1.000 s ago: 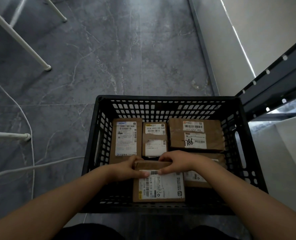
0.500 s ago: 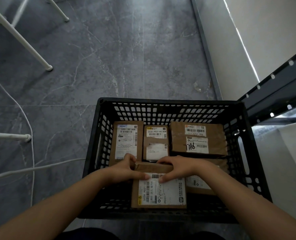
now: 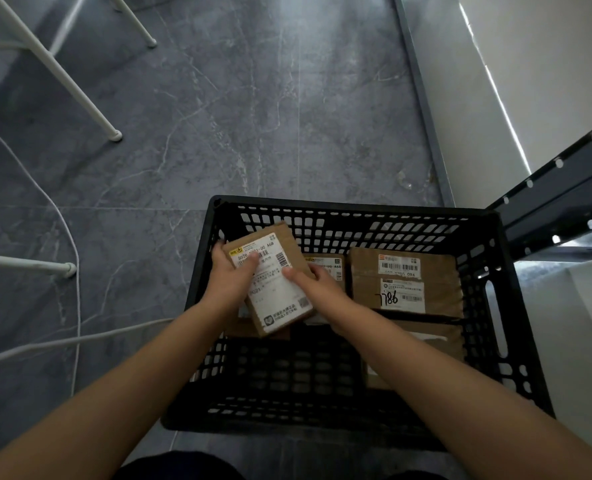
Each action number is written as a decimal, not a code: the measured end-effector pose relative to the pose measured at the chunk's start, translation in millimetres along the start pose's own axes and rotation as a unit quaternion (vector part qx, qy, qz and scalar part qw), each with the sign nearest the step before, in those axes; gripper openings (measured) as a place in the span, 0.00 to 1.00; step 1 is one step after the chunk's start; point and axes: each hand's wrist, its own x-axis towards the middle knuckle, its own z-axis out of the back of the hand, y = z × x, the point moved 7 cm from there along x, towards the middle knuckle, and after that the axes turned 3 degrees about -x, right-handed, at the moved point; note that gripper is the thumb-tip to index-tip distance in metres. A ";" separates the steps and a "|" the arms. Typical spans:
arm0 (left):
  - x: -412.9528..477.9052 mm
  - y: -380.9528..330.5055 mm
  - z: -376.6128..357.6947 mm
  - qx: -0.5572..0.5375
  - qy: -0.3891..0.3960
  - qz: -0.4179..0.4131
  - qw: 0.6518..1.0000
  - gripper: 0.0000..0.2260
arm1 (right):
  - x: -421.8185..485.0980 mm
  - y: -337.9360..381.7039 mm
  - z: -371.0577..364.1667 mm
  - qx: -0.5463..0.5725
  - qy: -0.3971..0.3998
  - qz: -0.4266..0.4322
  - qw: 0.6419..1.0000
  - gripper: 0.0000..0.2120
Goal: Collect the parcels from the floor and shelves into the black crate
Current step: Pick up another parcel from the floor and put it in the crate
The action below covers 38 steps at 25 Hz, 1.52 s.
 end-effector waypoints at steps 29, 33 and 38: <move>15.7 4.5 -3.7 0.216 -0.058 -0.174 0.959 0.17 | 7.6 -16.1 -20.4 0.067 -0.019 0.060 0.996 0.29; 8.8 3.6 -4.8 0.258 -0.099 -0.179 0.944 0.21 | 7.4 -17.9 -19.5 0.045 -0.017 0.061 0.997 0.28; -1.8 -11.2 -13.8 0.345 -0.106 -0.266 0.894 0.20 | 9.4 -27.5 -6.9 0.091 -0.055 -0.002 0.994 0.24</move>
